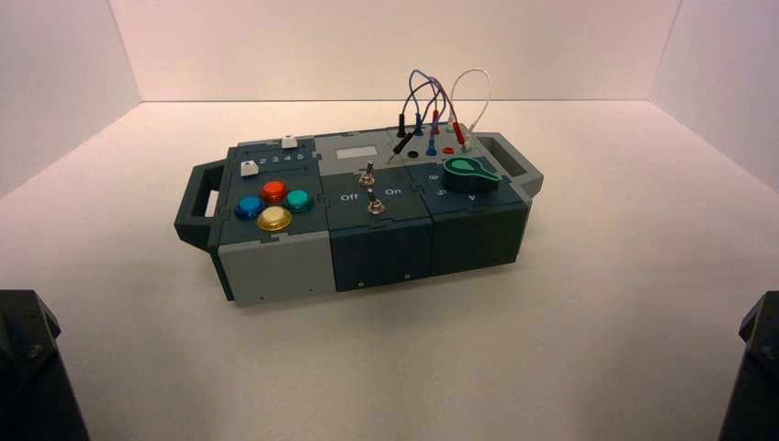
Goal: Flip the bottom switch on with the left gripper.
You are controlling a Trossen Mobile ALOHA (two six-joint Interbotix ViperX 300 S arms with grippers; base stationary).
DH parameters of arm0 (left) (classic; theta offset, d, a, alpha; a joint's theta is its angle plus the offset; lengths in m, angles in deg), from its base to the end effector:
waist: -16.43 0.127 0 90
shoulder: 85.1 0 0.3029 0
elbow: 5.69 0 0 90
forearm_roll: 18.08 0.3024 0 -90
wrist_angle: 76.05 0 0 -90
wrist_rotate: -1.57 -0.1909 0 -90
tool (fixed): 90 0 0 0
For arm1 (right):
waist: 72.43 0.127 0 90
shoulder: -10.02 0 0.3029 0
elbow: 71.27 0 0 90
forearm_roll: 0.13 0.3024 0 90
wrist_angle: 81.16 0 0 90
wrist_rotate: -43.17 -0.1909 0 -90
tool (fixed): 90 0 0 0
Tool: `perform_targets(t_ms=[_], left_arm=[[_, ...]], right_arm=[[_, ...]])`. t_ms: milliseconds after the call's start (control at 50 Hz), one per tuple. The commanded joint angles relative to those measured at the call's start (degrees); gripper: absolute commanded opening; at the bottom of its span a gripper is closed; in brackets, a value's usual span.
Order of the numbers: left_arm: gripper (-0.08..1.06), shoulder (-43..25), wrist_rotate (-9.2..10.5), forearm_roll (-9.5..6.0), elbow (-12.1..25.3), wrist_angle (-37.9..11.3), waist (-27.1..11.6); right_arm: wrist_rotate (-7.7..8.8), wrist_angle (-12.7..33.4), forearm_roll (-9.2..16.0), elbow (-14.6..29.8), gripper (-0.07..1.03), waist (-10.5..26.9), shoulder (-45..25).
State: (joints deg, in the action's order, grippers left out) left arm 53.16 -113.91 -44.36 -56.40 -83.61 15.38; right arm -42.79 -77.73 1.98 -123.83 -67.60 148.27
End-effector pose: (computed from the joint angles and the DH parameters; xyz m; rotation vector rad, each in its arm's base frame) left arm 0.2640 -0.0160 0.2851 -0.0137 0.1616 -0.0756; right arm 0.2637 0.0227 0.2803 -0.0392 0.1335 0.0886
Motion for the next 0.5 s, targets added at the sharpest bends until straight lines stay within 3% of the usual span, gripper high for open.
perform_targets(t_ms=[20,500], left_arm=[[-0.03,-0.44,-0.18,-0.09,0.97,0.00,0.18],[-0.03,-3.25,-0.09,-0.09,1.14,-1.23,-0.62]], right_arm=[[-0.18,0.09,0.26,2.02,-0.02,0.00,-0.62],[-0.26,1.49,0.62,2.37,-0.02,1.05,-2.02]])
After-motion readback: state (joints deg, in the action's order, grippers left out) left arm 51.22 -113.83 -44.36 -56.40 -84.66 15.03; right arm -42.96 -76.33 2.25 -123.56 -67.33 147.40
